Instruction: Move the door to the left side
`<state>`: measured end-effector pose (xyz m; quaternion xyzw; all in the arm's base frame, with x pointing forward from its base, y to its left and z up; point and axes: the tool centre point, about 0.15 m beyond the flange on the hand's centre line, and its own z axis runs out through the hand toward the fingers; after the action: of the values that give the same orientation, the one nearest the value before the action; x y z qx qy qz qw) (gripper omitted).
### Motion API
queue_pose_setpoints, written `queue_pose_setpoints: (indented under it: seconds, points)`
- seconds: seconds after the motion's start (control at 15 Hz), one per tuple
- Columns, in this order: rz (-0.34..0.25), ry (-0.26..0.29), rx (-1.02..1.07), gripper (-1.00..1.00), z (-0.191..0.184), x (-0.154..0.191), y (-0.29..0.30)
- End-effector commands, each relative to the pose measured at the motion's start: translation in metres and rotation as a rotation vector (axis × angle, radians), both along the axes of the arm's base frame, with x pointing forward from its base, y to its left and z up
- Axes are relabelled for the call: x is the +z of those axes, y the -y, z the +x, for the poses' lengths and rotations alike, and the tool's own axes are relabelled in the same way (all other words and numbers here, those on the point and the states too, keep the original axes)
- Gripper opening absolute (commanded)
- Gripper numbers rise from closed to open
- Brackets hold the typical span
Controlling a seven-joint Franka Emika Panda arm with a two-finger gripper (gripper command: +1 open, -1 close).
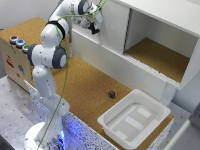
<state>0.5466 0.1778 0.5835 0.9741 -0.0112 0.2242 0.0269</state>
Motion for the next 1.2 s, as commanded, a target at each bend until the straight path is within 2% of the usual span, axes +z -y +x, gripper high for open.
queue_pose_setpoints:
  seconds: [0.0, 0.4, 0.67, 0.93, 1.13]
  points:
    - [-0.041, -0.031, -0.132, 1.00, -0.015, 0.008, -0.034]
    - [-0.080, -0.053, -0.213, 1.00, -0.039, 0.007, -0.007]
    - [-0.103, -0.090, -0.272, 1.00, -0.053, 0.007, 0.013]
    - [-0.062, -0.082, -0.252, 1.00, -0.061, -0.003, 0.041]
    - [-0.015, -0.045, -0.222, 1.00, -0.073, -0.009, 0.078]
